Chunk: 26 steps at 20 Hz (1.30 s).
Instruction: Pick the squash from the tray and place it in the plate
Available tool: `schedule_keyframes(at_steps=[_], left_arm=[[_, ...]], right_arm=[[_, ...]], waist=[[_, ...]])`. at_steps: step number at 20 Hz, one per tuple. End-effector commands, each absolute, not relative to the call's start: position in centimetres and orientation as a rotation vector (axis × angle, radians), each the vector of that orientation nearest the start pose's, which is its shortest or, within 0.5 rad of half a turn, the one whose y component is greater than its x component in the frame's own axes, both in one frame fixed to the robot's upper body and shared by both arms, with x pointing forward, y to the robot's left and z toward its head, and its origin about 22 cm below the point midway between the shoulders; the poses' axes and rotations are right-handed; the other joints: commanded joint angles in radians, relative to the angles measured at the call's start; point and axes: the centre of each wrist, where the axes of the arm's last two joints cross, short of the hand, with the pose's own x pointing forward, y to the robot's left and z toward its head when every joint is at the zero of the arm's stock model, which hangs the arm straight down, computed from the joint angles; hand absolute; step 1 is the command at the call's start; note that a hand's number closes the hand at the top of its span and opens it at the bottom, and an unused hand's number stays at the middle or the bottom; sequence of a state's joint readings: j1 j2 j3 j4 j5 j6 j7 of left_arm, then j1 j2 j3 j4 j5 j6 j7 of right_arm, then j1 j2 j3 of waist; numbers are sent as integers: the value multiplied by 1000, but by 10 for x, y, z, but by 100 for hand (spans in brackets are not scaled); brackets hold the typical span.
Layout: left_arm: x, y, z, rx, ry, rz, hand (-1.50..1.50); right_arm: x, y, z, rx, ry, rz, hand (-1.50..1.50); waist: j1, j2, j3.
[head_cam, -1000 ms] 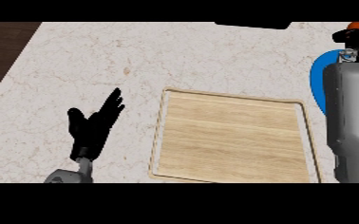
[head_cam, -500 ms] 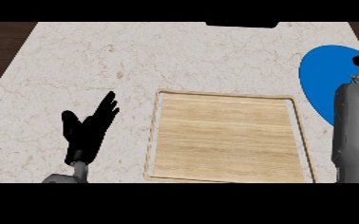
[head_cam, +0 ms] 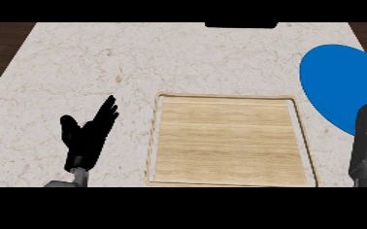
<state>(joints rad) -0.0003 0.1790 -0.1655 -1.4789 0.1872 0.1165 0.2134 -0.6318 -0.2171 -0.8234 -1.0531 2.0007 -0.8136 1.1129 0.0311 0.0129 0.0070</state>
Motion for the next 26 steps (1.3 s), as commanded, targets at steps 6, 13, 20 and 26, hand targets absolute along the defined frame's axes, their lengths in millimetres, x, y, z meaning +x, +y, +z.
schedule_keyframes(at_steps=[6,13,20,26], left_arm=[[238,237,-26,-5,-1192,-15,0],[225,224,-40,-25,-1182,-30,0],[231,232,-38,-11,-1193,-6,0],[239,242,-23,10,-1190,-3,0]], right_arm=[[349,-414,29,-1661,-365,-791,-150],[346,-420,15,-1751,-648,-857,-150],[344,-406,16,-1818,-810,-1089,-150],[331,-359,6,-1649,-922,-1152,-150]], waist=[[-14,-3,-3],[-4,-1,-1],[-25,-9,-3],[-42,-18,-5]])
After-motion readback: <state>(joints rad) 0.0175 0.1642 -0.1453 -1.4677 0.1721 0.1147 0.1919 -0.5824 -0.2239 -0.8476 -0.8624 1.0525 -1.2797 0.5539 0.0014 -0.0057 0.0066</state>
